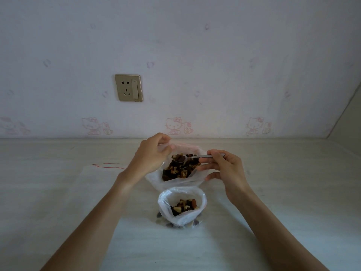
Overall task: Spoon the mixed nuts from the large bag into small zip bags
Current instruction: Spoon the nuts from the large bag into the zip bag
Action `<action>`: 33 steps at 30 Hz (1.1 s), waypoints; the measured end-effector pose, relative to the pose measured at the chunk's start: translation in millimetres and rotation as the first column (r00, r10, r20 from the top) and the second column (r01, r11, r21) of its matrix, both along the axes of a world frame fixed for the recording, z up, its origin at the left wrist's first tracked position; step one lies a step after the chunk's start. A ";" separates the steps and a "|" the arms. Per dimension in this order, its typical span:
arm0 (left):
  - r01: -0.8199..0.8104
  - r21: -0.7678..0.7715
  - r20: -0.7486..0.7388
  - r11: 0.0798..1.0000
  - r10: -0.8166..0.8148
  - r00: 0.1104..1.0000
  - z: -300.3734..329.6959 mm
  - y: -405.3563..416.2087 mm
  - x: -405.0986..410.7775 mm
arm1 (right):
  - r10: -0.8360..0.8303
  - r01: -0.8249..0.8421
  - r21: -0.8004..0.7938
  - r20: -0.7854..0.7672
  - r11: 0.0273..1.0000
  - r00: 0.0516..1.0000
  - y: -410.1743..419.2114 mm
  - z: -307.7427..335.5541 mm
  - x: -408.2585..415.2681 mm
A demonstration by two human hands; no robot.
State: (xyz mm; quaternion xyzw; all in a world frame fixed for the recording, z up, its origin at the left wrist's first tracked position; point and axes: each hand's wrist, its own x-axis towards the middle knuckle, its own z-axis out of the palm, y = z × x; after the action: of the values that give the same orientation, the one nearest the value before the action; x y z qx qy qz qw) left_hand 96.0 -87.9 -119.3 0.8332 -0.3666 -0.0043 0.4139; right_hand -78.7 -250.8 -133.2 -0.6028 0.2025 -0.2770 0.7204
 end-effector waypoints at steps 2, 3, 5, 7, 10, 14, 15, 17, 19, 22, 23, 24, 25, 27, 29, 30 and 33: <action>-0.018 -0.013 0.037 1.000 0.019 0.999 3.6 7.8 -3.3 | 0.005 -0.005 -0.016 0.006 1.000 1.000 -0.5 4.1 -3.2; -0.025 -0.014 0.066 1.000 0.026 0.998 5.7 12.1 -5.5 | 0.009 -0.008 -0.025 0.009 1.000 1.000 -1.2 6.9 -5.1; -0.040 -0.020 0.130 0.999 0.042 0.991 10.2 21.3 -12.5 | 0.017 -0.017 -0.042 0.018 0.999 1.000 -2.8 13.4 -10.6; -0.054 -0.037 0.205 0.998 0.061 0.977 15.0 30.5 -23.3 | 0.030 -0.029 -0.052 0.034 0.998 0.999 -3.5 19.6 -17.7; -0.049 -0.077 0.259 0.996 0.068 0.964 20.2 46.4 -46.5 | 0.057 -0.053 -0.062 0.064 0.997 0.996 -2.4 25.3 -32.7; -0.034 0.019 0.039 0.999 0.033 0.999 22.2 69.1 -76.0 | 0.091 -0.085 -0.068 0.083 0.994 0.992 0.4 25.7 -57.2; -0.029 0.088 0.005 0.996 0.028 1.000 19.2 73.5 -81.7 | 0.111 -0.105 -0.074 0.075 0.992 0.991 1.7 24.5 -63.3; -0.034 0.194 -0.040 0.980 0.043 0.998 11.8 78.7 -91.7 | 0.155 -0.150 -0.088 0.053 0.985 0.987 5.8 21.1 -73.3; -0.045 0.246 -0.065 0.968 0.063 0.996 4.6 80.1 -98.8 | 0.181 -0.177 -0.111 0.026 0.978 0.983 12.2 17.0 -80.3; -0.023 0.252 -0.123 0.967 0.056 0.991 -0.9 79.8 -106.6 | 0.191 -0.190 -0.208 -0.011 0.959 0.981 20.8 11.1 -86.3; -0.011 0.253 -0.127 0.967 0.045 0.991 -2.2 79.5 -108.7 | 0.196 -0.194 -0.258 -0.020 0.946 0.980 22.8 9.9 -87.7; -0.004 0.253 -0.120 0.967 0.035 0.992 -3.7 79.1 -110.6 | 0.197 -0.196 -0.325 -0.030 0.925 0.980 24.5 9.1 -89.2; -0.002 0.242 -0.110 0.970 0.030 0.993 -5.1 79.1 -112.1 | 0.196 -0.194 -0.406 -0.039 0.893 0.980 25.9 9.0 -90.7; -0.011 0.196 -0.099 0.981 0.031 0.995 -6.8 79.2 -113.8 | 0.184 -0.183 -0.578 -0.058 0.795 0.981 28.6 10.9 -95.5; -0.020 0.164 -0.081 0.986 0.034 0.996 -7.2 79.7 -114.8 | 0.162 -0.168 -0.763 -0.084 0.624 0.983 29.4 14.9 -103.4; -0.021 0.158 -0.068 0.987 0.032 0.997 -7.5 80.1 -115.1 | 0.147 -0.157 -0.852 -0.095 0.500 0.985 29.0 17.4 -107.7; -0.028 0.149 -0.046 0.989 0.035 0.998 -8.3 81.5 -114.9 | 0.110 -0.131 -0.977 -0.114 0.171 0.987 30.6 26.0 -116.4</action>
State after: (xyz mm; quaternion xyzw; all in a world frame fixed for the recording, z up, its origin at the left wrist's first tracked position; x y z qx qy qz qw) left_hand -18.9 -6.4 -127.6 0.8669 -0.3420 -0.0451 0.3597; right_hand -195.1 -220.2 -107.2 -0.9398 -0.0635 -0.2795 0.1860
